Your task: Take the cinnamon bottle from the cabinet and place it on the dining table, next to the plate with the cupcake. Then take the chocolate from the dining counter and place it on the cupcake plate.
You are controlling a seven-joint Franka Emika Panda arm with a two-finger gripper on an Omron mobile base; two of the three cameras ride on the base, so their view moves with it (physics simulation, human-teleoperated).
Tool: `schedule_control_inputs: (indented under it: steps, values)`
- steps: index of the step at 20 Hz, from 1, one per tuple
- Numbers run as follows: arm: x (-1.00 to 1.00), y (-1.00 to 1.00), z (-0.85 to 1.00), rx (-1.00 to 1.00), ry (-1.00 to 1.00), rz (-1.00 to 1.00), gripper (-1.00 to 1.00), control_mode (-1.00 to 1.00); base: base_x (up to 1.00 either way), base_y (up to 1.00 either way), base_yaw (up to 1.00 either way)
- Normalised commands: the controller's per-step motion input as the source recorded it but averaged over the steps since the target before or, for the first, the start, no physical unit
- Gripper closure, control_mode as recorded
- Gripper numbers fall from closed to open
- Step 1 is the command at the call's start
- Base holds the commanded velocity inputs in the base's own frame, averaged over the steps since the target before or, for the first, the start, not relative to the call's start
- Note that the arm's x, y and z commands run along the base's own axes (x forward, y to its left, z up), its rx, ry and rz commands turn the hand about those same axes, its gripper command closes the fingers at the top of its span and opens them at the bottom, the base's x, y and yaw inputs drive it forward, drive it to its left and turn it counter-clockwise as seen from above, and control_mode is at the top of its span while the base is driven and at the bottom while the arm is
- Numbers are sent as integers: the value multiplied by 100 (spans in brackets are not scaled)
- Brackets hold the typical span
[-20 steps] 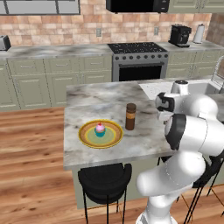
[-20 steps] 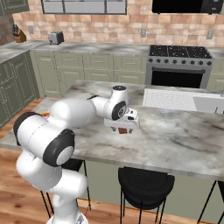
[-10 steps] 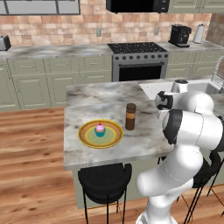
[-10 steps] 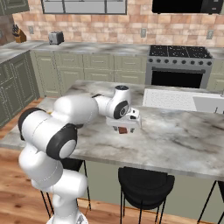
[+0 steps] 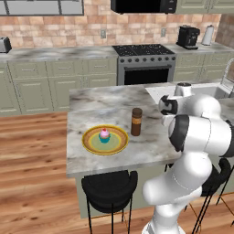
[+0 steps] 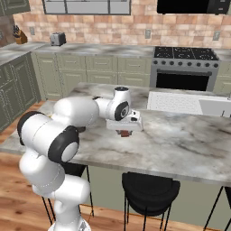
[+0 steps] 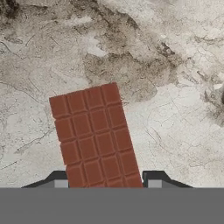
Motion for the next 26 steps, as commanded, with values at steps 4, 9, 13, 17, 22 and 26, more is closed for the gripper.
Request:
schedule_control_inputs:
  steps: [4, 9, 13, 17, 22, 26]
  values:
    - [-29, 4, 49, 0, 0, 3, 100, -100, 0, 0, 0]
    - [-31, 30, 100, 0, 0, 3, 100, -100, 0, 0, 0]
    - [-24, 40, 100, 0, 0, 5, 100, -100, 0, 0, 0]
    - [-30, 34, 100, 0, 0, 6, 100, -100, 0, 0, 0]
    - [-34, 45, 90, 0, 0, 9, 100, -100, 0, 0, 0]
    - [-47, 89, 34, 0, 4, 19, 100, -100, 0, 0, 0]
